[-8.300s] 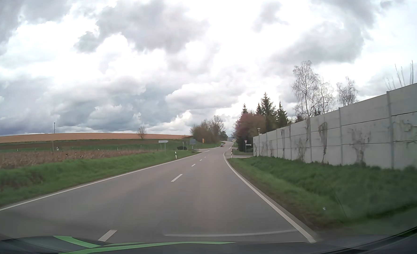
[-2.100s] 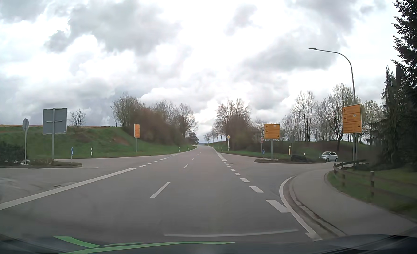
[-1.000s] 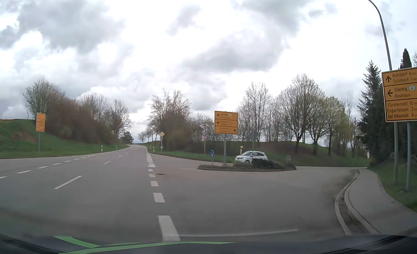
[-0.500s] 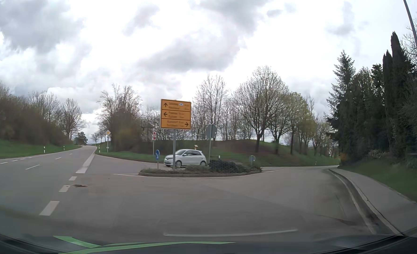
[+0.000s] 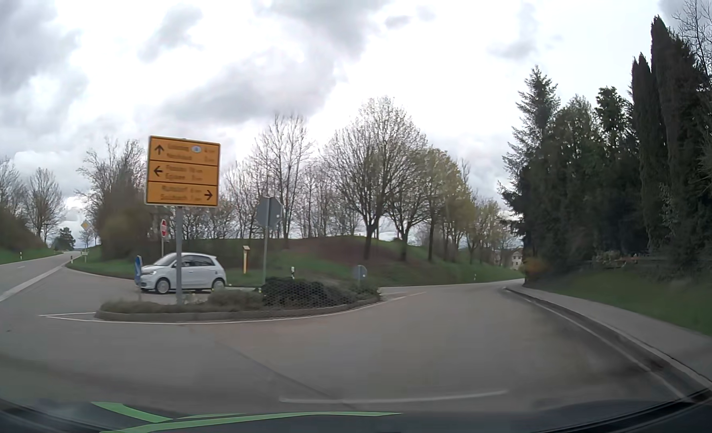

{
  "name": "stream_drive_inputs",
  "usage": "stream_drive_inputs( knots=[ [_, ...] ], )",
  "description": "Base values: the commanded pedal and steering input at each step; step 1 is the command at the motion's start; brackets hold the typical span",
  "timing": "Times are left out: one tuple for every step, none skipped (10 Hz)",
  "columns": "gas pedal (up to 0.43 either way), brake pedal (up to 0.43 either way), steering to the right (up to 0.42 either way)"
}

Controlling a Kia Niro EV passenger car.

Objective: Follow the waypoints while adhering to traffic rules and regulations

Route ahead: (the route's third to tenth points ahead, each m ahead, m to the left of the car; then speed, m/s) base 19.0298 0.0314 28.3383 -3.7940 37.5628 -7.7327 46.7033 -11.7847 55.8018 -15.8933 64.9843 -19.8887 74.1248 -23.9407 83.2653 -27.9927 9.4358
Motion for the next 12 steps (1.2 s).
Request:
stream_drive_inputs(
  knots=[
    [0.157,0.0,0.127],
    [0.169,0.0,0.118],
    [0.177,0.0,0.109],
    [0.209,0.0,0.096],
    [0.22,0.0,0.087],
    [0.228,0.0,0.079],
    [0.228,0.0,0.073],
    [0.228,0.0,0.067],
    [0.228,0.0,0.058],
    [0.228,0.0,0.048],
    [0.228,0.0,0.043],
    [0.228,0.0,0.041]
  ],
)
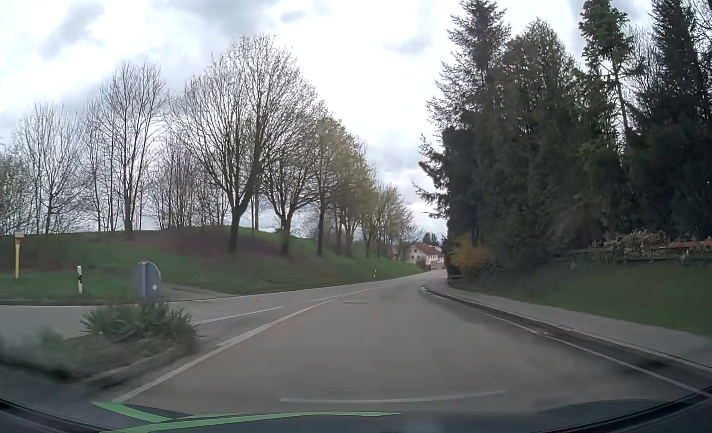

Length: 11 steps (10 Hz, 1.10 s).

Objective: Follow the waypoints while adhering to traffic rules and regulations

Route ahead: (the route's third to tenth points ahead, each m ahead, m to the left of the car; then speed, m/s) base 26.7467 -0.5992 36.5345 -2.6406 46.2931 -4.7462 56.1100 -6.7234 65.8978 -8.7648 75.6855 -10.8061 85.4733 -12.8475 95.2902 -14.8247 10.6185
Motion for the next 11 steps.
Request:
stream_drive_inputs(
  knots=[
    [0.228,0.0,0.04],
    [0.228,0.0,0.036],
    [0.228,0.0,0.031],
    [0.228,0.0,0.03],
    [0.228,0.0,0.029],
    [0.228,0.0,0.026],
    [0.228,0.0,0.02],
    [0.228,0.0,0.017],
    [0.228,0.0,0.013],
    [0.228,0.0,0.013],
    [0.228,0.0,0.013]
  ],
)
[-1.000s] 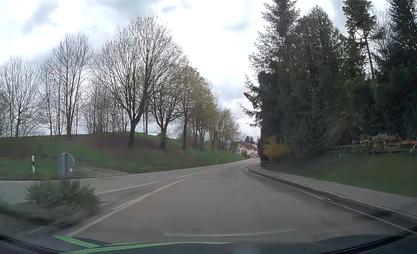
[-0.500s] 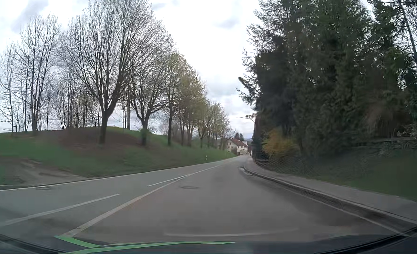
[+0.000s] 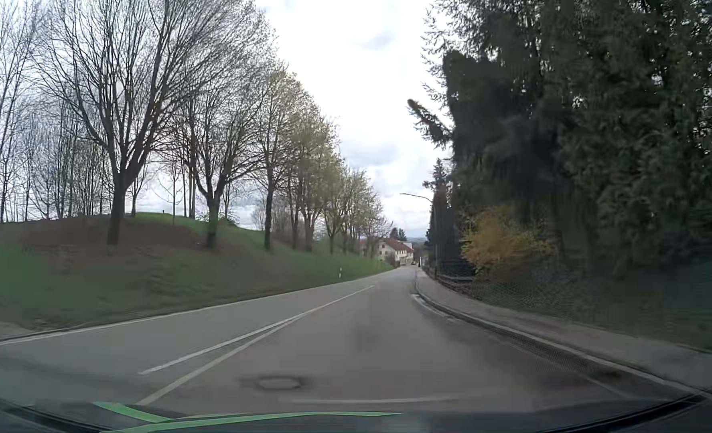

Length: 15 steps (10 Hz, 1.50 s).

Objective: Follow the waypoints while adhering to traffic rules and regulations

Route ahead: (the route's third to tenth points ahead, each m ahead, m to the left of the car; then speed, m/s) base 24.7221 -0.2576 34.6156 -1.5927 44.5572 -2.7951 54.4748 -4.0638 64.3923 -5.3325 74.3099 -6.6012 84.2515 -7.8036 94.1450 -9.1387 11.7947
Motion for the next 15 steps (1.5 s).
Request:
stream_drive_inputs(
  knots=[
    [0.228,0.0,0.014],
    [0.228,0.0,0.015],
    [0.22,0.0,0.016],
    [0.22,0.0,0.016],
    [0.22,0.0,0.019],
    [0.209,0.0,0.021],
    [0.209,0.0,0.022],
    [0.197,0.0,0.022],
    [0.177,0.0,0.022],
    [0.157,0.0,0.022],
    [0.15,0.0,0.022],
    [0.118,0.0,0.022],
    [0.059,0.0,0.022],
    [0.039,0.0,0.022],
    [0.028,0.0,0.022]
  ],
)
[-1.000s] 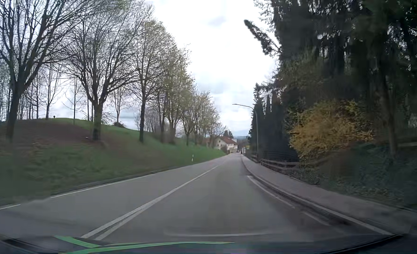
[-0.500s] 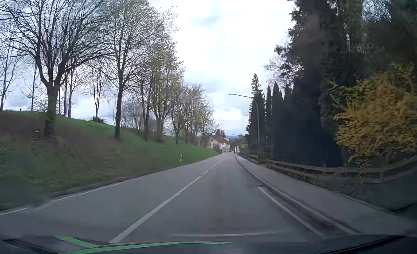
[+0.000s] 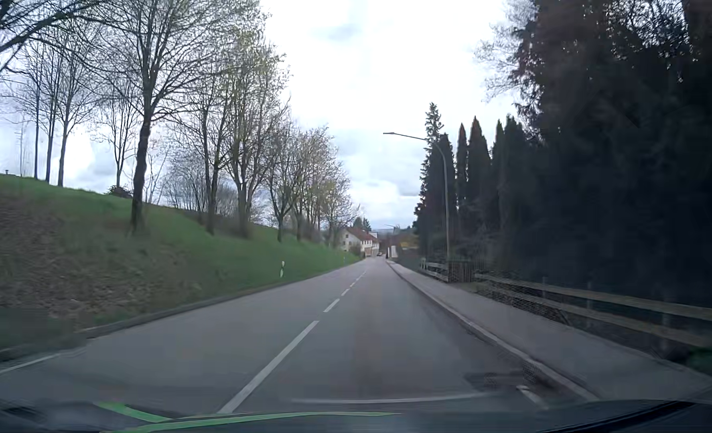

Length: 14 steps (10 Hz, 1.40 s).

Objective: Follow the waypoints while adhering to traffic rules and regulations

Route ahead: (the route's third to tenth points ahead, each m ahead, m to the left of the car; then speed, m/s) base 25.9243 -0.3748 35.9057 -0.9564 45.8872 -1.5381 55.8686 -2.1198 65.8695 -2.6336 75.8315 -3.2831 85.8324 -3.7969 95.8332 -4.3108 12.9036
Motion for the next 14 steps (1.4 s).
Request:
stream_drive_inputs(
  knots=[
    [0.008,0.0,0.022],
    [0.0,0.0,0.021],
    [0.0,0.0,0.02],
    [0.0,0.0,0.018],
    [0.0,0.0,0.017],
    [0.0,0.0,0.014],
    [0.0,0.0,0.013],
    [0.0,0.0,0.011],
    [0.0,0.0,0.01],
    [0.0,0.0,0.008],
    [0.0,0.0,0.005],
    [0.0,0.0,0.005],
    [0.0,0.0,0.004],
    [0.0,0.0,0.004]
  ],
)
